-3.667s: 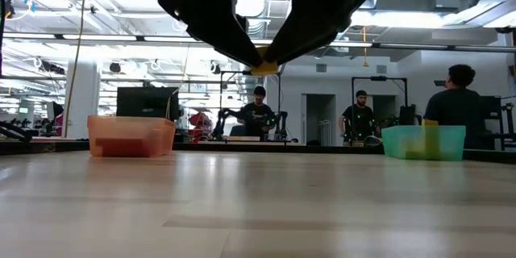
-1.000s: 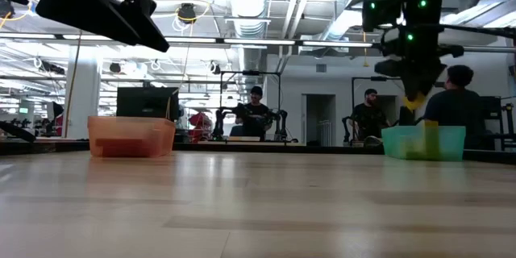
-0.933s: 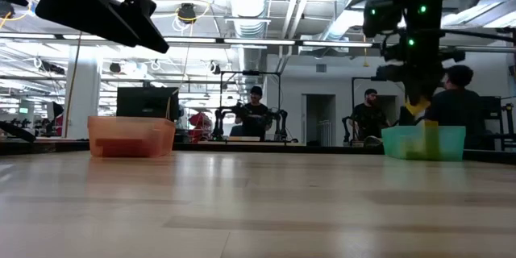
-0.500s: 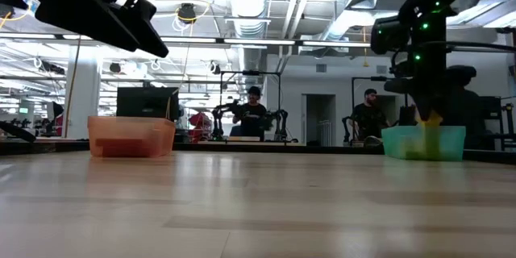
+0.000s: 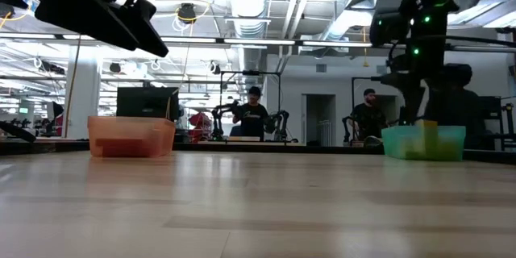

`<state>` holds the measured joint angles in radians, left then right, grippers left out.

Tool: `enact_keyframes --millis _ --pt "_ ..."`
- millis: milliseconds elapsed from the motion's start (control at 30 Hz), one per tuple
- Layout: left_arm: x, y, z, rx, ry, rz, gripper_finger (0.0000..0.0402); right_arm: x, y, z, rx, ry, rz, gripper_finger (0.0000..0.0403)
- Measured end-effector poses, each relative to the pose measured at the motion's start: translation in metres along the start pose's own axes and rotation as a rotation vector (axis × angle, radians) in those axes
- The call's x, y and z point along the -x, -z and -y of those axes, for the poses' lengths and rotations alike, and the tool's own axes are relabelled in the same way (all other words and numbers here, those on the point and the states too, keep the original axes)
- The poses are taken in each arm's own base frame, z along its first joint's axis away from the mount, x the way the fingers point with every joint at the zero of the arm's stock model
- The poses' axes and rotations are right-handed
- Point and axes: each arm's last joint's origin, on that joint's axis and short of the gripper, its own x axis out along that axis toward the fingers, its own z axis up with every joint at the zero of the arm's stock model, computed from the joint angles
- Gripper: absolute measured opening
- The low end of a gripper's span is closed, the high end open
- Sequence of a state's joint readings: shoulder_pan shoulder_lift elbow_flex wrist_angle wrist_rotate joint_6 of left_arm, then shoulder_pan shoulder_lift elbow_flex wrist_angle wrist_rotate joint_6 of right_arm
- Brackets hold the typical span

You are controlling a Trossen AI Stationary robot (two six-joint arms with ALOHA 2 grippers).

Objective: Sort blocks
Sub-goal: Return to Home Position

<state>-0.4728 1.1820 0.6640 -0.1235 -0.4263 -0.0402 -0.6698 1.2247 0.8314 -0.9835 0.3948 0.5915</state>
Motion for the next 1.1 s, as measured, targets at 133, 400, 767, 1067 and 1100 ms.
enact_keyframes --millis 133,400,767,1067,1100 --pt "0.008 -0.003 -0.003 0.006 0.001 0.029 0.0272 0.017 0.004 -0.001 0.001 -0.074 0.093 0.026" --pt "0.045 -0.009 -0.016 0.045 0.015 0.112 0.0272 0.068 0.028 -0.002 0.034 -0.335 0.323 0.026" --pt "0.109 -0.003 -0.02 0.063 0.048 0.26 0.0272 0.132 0.072 -0.043 0.313 -0.849 0.597 0.026" --pt "0.137 0.001 -0.022 0.112 0.068 0.382 0.0272 0.182 0.134 -0.071 0.643 -1.129 0.894 0.026" --pt "0.136 0.004 -0.02 0.106 0.064 0.395 0.0272 0.185 0.141 -0.073 0.67 -1.129 0.921 0.026"
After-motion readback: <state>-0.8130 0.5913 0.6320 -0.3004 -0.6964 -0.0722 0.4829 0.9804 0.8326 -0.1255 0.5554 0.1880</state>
